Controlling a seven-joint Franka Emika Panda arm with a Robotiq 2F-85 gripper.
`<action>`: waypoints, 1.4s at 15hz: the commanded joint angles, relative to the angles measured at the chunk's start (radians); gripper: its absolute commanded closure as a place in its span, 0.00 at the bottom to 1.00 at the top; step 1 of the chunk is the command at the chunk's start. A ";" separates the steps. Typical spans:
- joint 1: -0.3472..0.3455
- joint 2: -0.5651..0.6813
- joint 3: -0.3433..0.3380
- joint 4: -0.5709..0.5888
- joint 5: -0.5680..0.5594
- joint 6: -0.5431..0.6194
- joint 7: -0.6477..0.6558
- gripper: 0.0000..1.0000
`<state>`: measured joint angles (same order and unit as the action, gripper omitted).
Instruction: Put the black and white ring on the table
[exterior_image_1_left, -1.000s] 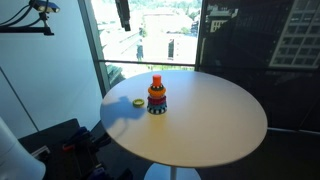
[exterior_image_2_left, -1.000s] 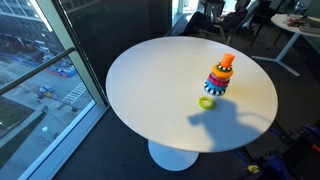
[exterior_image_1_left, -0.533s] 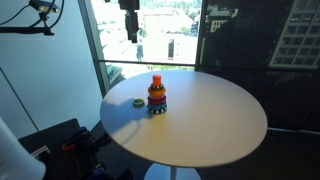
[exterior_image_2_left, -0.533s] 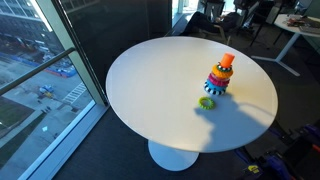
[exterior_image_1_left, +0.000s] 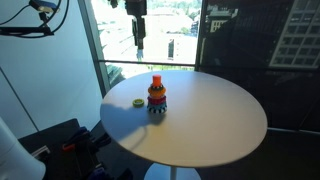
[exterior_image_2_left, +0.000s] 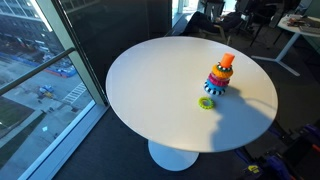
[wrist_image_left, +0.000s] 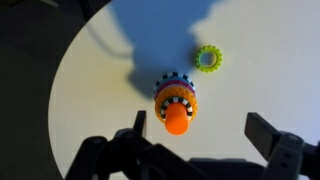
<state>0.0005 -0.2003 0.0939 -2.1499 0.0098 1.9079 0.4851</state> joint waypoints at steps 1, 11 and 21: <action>0.002 0.001 -0.004 0.001 -0.001 0.000 0.000 0.00; 0.001 0.080 -0.008 0.030 0.000 0.030 0.023 0.00; 0.011 0.221 -0.035 0.017 -0.028 0.166 0.093 0.00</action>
<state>0.0005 -0.0176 0.0699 -2.1452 0.0043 2.0401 0.5337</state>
